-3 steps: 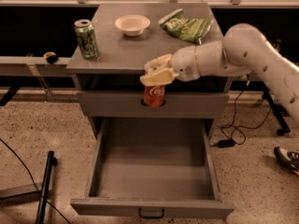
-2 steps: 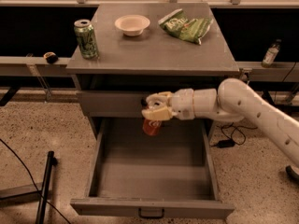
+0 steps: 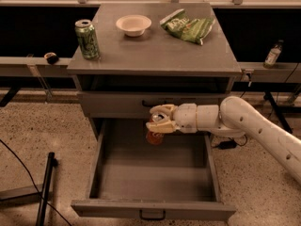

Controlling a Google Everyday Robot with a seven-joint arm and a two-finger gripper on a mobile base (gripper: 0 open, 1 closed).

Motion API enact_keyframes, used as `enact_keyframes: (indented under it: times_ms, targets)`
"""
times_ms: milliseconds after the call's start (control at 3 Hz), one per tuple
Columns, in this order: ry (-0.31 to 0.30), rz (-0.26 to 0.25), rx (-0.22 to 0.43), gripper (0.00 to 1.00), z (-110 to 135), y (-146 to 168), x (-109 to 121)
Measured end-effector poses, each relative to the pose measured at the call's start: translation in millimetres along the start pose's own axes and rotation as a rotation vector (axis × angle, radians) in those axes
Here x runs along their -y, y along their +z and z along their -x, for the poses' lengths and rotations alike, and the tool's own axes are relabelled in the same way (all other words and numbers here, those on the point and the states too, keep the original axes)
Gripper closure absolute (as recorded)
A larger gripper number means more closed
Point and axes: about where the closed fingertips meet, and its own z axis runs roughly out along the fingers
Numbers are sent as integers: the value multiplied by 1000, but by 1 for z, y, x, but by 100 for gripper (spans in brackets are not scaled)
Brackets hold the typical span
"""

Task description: Place coke can into middle drawer

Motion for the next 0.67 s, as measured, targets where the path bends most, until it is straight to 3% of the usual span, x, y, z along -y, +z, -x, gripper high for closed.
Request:
enact_keyframes:
  times_ms: [333,667]
  targets:
    - [16,56,-78,100,-55,30,-14]
    - [23,74,-137,100,-118,52,-33]
